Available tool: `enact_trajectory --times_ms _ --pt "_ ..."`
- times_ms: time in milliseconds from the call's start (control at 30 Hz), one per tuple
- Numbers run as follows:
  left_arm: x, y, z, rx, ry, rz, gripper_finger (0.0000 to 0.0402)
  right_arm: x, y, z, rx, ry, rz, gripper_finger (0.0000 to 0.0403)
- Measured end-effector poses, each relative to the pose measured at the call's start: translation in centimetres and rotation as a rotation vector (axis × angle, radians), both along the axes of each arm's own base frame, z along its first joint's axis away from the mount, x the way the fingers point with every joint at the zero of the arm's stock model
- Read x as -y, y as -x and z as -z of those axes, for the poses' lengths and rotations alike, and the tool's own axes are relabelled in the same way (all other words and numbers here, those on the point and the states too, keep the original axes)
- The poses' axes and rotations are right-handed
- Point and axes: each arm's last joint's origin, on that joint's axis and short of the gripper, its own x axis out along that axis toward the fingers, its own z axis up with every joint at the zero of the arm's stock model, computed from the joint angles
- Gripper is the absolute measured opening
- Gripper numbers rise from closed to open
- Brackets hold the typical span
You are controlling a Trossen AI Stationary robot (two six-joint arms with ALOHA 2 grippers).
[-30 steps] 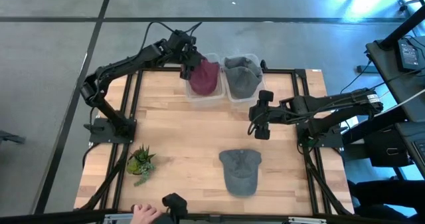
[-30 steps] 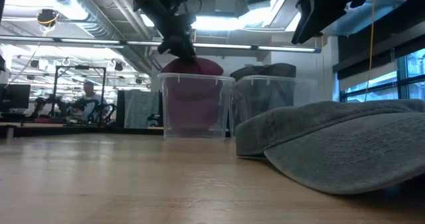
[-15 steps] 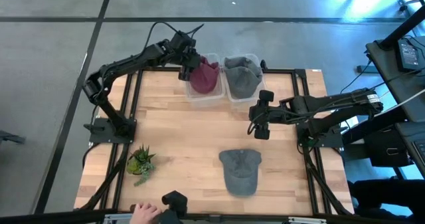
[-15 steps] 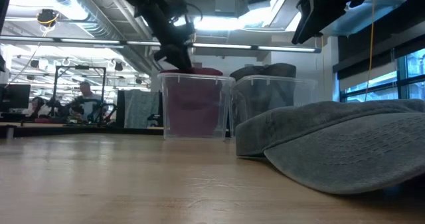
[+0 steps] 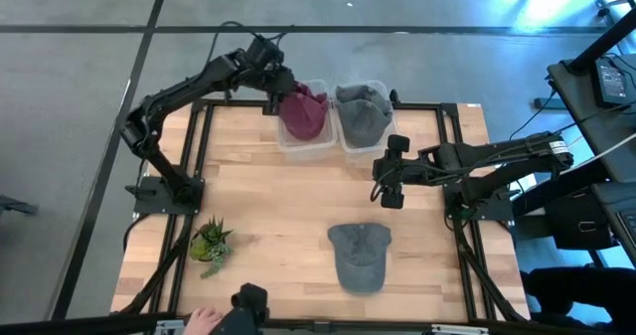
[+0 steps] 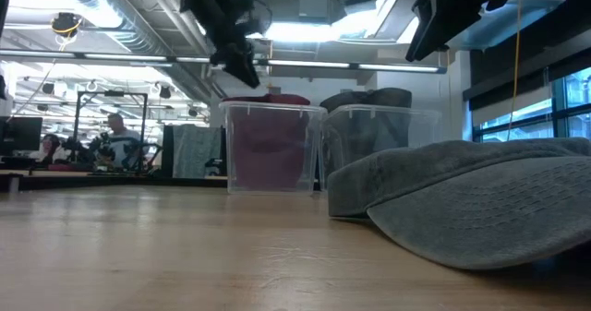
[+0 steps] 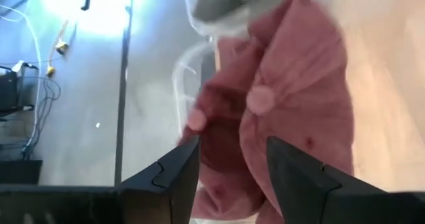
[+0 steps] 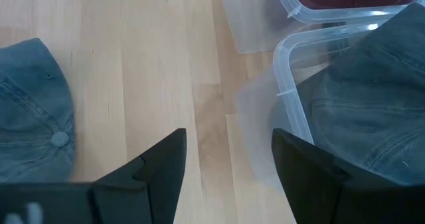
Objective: Pick & Place hat
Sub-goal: Put the black cap into the right transparent bin
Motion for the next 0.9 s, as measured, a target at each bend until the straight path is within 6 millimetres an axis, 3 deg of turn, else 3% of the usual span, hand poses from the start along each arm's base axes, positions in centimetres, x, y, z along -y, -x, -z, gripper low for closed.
enact_trajectory --times_ms 200,400,633,900 --pt "2.5 2.3 -4.6 0.161 0.104 -0.005 0.0169 0.0 0.0 0.0 0.002 -0.008 0.002 0.022" --pt "6.0 5.1 -7.8 0.41 0.438 0.11 0.0169 -0.6 -0.8 0.6 -0.006 -0.169 -0.034 0.022" --pt "11.0 4.1 -5.6 0.456 0.447 0.135 0.0165 -1.3 -2.6 2.9 -0.09 -0.18 -0.043 0.022" --pt "15.0 6.2 -0.5 0.738 0.44 0.247 0.0168 -2.9 -5.2 6.7 -0.168 -0.212 0.013 0.022"
